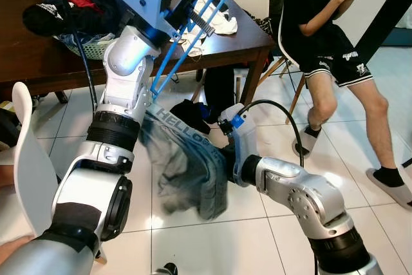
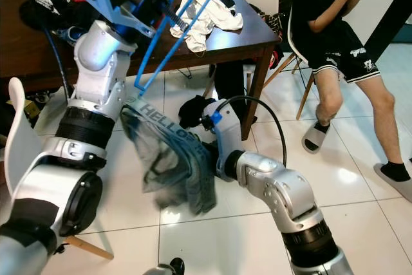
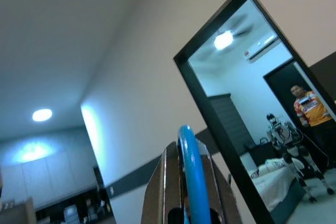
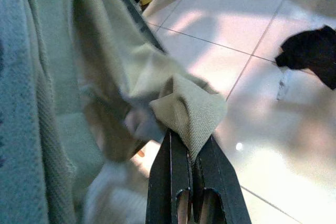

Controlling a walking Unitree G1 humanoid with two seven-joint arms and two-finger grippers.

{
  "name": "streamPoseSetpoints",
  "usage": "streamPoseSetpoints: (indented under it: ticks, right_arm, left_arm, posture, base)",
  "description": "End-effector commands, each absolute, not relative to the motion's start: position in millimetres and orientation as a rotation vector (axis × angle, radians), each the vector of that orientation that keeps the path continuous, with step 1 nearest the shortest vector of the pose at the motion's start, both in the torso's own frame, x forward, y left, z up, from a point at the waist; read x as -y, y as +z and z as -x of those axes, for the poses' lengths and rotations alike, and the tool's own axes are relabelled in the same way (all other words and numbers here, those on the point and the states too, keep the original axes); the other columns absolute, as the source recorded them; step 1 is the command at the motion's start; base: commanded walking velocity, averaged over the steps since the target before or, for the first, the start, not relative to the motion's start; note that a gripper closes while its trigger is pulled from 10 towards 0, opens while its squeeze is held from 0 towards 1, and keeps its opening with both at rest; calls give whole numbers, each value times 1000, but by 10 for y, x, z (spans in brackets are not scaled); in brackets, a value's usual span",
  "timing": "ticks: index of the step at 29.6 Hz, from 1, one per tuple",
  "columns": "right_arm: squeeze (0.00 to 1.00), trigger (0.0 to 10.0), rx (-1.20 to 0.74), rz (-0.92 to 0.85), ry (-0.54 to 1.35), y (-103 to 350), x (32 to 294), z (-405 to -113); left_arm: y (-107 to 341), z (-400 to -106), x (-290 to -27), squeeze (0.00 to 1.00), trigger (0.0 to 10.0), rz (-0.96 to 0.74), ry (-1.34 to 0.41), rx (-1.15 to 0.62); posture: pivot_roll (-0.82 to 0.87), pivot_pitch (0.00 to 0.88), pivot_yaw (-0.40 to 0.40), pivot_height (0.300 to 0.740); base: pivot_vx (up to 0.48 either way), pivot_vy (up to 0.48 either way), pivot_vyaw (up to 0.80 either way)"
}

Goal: Hang hanger

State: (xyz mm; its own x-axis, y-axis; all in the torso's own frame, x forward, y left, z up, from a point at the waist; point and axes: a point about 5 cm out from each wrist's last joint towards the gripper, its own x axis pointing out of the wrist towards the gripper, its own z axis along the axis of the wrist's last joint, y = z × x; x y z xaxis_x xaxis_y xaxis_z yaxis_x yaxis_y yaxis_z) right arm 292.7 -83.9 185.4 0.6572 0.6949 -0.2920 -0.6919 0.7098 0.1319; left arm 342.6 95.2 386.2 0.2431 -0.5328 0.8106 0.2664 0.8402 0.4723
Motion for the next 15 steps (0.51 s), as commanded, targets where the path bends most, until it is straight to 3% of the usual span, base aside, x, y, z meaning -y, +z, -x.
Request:
streamPoseSetpoints:
  ticks: [1,11,13,15]
  right_arm:
    - [0,10000,-329,-59,829,1890,887,-2875]
    - [0,10000,-367,2,907,1829,947,-2757]
    - [0,10000,-365,11,892,1827,956,-2770]
    - [0,10000,-346,17,877,1839,956,-2791]
  left_arm:
    - [3917,-3399,-907,0,10000,-327,-547,1252]
    - [3856,-3481,-1088,0,10000,-346,-418,1231]
    - [3854,-3489,-1148,0,10000,-282,-407,1233]
    - [3871,-3485,-1175,0,10000,-219,-407,1235]
  posture:
    - [19,98,-27,740]
    - [21,102,-22,740]
    - [20,103,-22,740]
    - [22,103,-22,740]
  base:
    - [0,0,-800]
    - [0,0,-799]
    - [0,0,-750]
    - [0,0,0]
